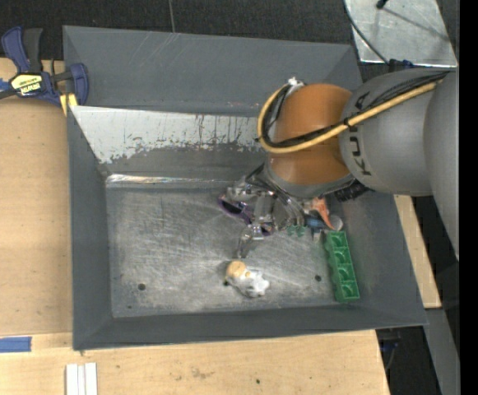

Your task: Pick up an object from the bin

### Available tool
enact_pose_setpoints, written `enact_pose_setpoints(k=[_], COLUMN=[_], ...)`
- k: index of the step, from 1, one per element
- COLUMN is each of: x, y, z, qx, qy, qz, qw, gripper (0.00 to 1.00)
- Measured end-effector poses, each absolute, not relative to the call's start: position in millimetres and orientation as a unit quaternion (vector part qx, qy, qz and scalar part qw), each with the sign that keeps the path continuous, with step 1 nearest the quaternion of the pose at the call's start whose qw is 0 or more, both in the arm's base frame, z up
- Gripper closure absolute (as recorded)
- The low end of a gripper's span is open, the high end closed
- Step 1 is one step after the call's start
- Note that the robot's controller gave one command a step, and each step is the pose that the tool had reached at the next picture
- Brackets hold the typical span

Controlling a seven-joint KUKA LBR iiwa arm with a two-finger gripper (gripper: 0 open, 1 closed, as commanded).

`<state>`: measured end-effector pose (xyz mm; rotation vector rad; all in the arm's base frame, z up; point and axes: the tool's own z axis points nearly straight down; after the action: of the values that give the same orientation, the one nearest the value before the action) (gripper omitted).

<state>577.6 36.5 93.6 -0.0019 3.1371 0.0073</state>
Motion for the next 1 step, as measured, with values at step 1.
enact_pose_setpoints(k=[1], x=[619.7], y=[26.1], z=[79.4], qx=[-0.029], qy=[1.000], qz=[0.000], qw=[0.009], gripper=[1.00])
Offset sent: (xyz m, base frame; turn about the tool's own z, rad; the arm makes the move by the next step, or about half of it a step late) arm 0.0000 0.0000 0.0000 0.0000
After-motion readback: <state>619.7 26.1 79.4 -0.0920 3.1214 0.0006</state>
